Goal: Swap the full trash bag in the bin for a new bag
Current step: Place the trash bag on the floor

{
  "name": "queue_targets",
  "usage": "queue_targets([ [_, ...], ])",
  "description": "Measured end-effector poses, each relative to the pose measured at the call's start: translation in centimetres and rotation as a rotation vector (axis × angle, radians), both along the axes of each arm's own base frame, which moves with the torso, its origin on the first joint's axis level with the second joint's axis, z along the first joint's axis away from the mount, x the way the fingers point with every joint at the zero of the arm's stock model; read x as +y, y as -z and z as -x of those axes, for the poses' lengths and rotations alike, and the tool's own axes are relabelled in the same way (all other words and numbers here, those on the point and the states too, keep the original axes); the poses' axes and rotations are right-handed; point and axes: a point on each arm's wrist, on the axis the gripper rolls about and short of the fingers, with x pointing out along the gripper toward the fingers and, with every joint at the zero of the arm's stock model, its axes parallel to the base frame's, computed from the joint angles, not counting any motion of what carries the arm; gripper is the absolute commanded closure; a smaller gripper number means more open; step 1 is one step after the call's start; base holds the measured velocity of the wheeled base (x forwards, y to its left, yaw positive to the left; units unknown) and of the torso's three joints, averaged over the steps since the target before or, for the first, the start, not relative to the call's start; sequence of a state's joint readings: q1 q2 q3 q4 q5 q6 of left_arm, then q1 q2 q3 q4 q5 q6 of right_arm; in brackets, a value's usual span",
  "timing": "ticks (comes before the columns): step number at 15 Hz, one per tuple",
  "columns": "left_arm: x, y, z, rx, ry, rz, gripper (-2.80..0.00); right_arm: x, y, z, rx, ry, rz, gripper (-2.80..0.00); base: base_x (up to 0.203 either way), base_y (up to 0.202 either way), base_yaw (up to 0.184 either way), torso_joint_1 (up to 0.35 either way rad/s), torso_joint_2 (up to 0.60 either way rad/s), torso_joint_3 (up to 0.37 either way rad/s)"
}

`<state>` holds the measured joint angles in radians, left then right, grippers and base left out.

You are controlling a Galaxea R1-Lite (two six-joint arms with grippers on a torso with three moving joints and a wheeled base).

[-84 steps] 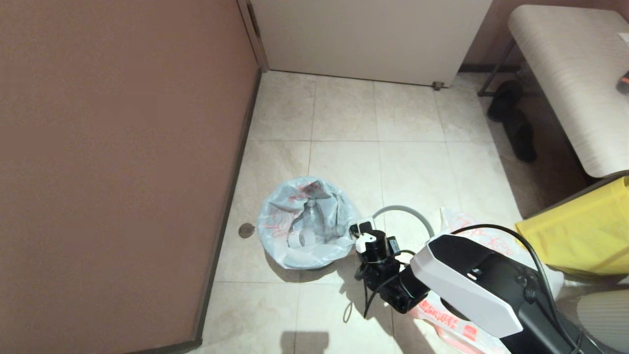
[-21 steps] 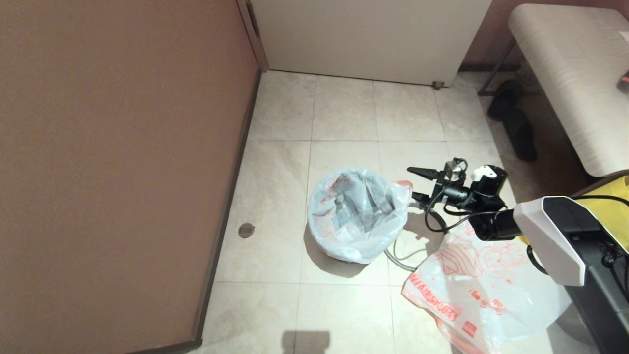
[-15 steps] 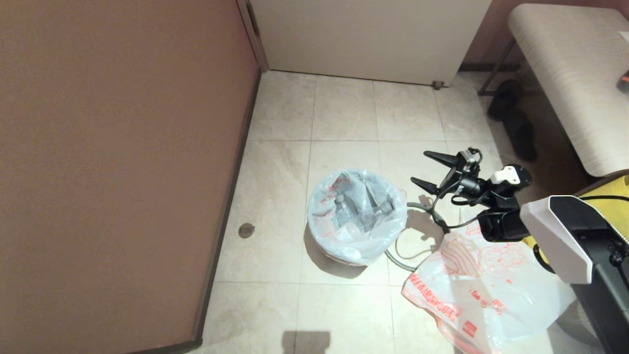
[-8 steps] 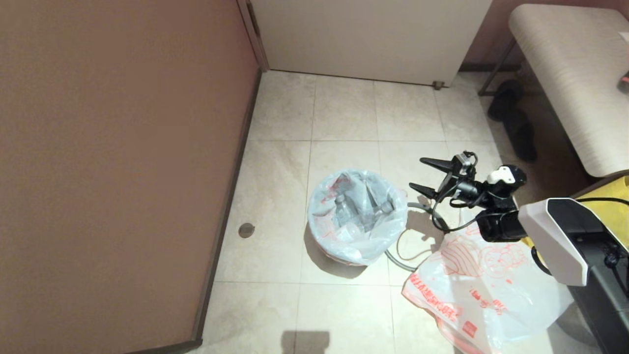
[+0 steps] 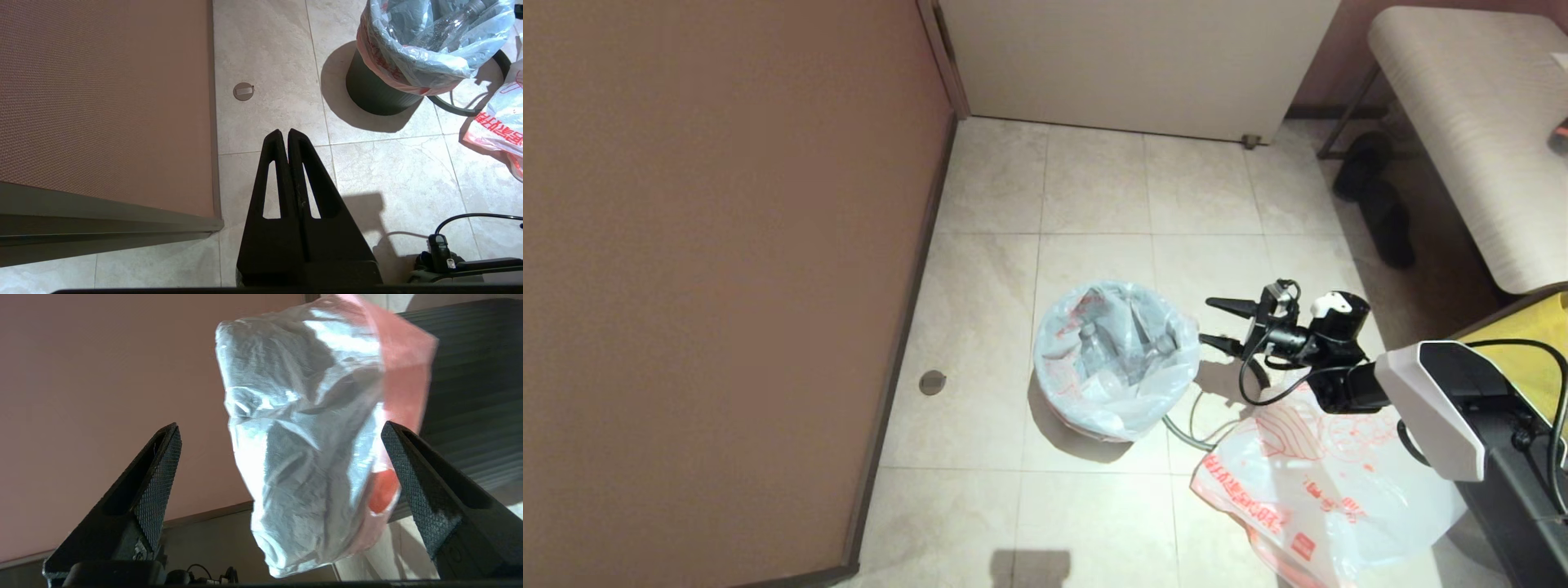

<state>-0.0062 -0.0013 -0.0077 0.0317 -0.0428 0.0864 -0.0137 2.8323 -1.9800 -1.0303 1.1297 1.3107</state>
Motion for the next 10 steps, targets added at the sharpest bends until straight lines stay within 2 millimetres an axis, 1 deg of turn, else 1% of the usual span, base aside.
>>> queue_targets([
  [2,0.0,0.0,0.0,0.000,-0.001,0.000,0.00,1.0,0.8,-0.1,0.011,-0.015,0.014,-2.80,0.000,0.000,0.000,0.000,0.00,0.000],
  [3,0.0,0.0,0.0,0.000,-0.001,0.000,0.00,1.1,1.2,-0.2,0.004,-0.012,0.031,-2.80,0.000,0.000,0.000,0.000,0.00,0.000],
  [5,0.0,0.0,0.0,0.000,-0.001,0.000,0.00,0.2,1.5,-0.3,-0.003,0.008,0.047,-2.80,0.000,0.000,0.000,0.000,0.00,0.000],
  [6,0.0,0.0,0.0,0.000,-0.001,0.000,0.00,0.5,1.7,-0.3,-0.001,0.004,0.051,-2.80,0.000,0.000,0.000,0.000,0.00,0.000],
  [7,0.0,0.0,0.0,0.000,-0.001,0.000,0.00,1.2,1.9,-0.2,-0.010,-0.008,0.057,-2.80,0.000,0.000,0.000,0.000,0.00,0.000],
  [8,0.0,0.0,0.0,0.000,-0.001,0.000,0.00,1.1,1.8,-0.3,-0.015,-0.006,0.059,-2.80,0.000,0.000,0.000,0.000,0.00,0.000],
  [10,0.0,0.0,0.0,0.000,-0.001,0.000,0.00,-0.4,2.0,-0.3,-0.005,0.026,0.060,-2.80,0.000,0.000,0.000,0.000,0.00,0.000],
])
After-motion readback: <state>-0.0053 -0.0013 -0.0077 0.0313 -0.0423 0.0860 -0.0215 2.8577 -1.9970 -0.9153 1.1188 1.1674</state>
